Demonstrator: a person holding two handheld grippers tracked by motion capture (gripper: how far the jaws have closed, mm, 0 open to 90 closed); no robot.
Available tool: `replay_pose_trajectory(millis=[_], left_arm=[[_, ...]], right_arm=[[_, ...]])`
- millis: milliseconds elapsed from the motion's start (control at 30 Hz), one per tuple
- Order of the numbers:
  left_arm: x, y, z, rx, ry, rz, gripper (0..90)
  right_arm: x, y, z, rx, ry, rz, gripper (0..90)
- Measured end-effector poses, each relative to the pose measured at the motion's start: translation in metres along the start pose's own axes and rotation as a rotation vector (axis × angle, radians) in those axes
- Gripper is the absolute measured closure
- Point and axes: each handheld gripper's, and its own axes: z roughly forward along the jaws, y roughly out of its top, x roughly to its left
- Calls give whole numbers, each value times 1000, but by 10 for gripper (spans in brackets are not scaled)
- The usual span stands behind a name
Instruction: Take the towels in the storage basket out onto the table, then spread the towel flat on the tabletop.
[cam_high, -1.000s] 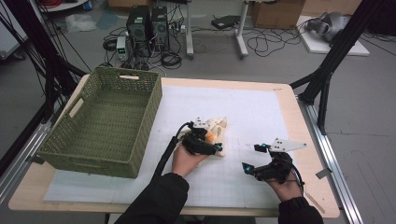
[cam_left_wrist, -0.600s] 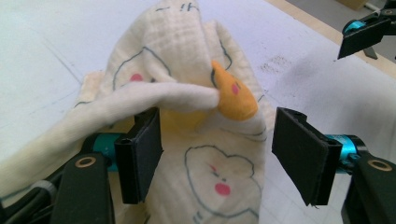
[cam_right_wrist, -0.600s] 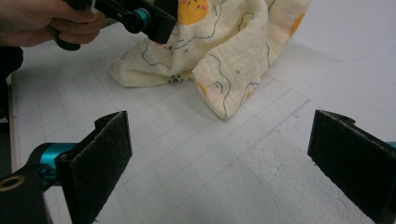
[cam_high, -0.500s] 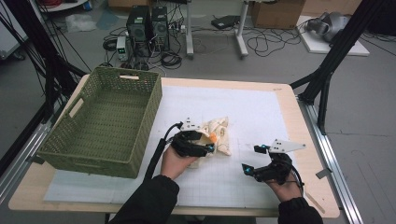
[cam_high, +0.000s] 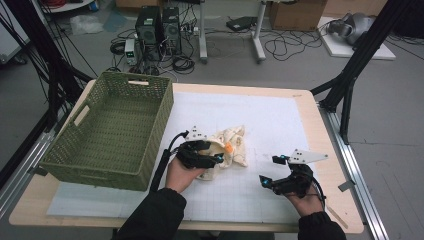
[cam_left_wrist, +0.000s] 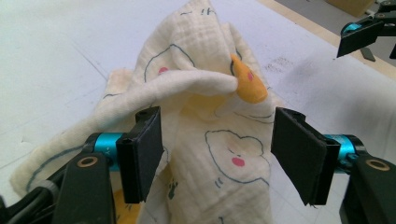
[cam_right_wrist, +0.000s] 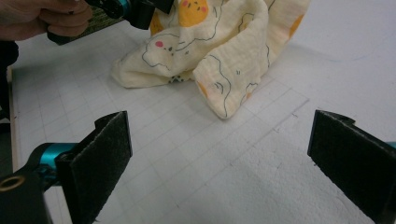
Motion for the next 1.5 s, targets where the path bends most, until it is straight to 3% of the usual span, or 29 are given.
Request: replay_pose_trajectory(millis=[333, 667, 900, 1100, 1233, 1400, 1500], left_arm=[[4, -2, -9, -5, -1, 16, 352], [11, -6, -14, -10, 0, 5, 399], [17, -12, -18, -13, 22, -16, 456], [22, -18, -20, -7, 36, -36, 475], [19, -23, -20, 30, 20, -26, 506], [17, -35, -10, 106, 13, -13, 530], [13, -38, -1, 147, 23, 30, 604]], right_arm=[[0, 0, 1, 6, 0, 6, 54], [-1, 5, 5, 15, 6, 16, 75], [-4, 15, 11, 25, 5, 7, 193], [-7, 25, 32, 63, 24, 12, 278], [-10, 32, 51, 86, 38, 29, 355], [-13, 29, 75, 180, 24, -2, 464], [-18, 25, 84, 226, 24, 5, 567]])
